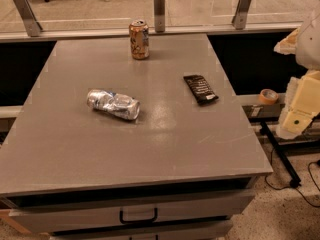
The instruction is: Place redbull can upright
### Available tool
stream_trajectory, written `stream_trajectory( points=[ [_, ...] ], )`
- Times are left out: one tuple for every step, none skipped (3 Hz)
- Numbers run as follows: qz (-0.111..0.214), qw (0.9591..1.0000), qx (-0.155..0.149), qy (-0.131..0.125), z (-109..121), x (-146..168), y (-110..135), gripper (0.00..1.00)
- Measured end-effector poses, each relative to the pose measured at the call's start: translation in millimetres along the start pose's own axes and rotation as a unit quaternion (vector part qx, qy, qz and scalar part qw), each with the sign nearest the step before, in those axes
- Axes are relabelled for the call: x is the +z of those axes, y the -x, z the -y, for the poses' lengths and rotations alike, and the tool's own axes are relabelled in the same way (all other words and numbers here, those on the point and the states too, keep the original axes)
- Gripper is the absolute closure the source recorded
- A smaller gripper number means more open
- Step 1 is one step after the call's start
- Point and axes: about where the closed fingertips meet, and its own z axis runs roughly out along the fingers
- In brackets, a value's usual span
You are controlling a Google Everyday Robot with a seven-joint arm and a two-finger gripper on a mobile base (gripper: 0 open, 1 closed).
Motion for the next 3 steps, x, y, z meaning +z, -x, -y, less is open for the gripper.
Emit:
stream_trajectory(
  points=[
    [0.0,1.0,0.0,0.0,0,0,0,0.0],
    [0.007,0.9999,0.005,0.01,4,12,25,0.0],
    [0.004,0.9993,0.021,0.032,4,45,69,0.0]
  ],
)
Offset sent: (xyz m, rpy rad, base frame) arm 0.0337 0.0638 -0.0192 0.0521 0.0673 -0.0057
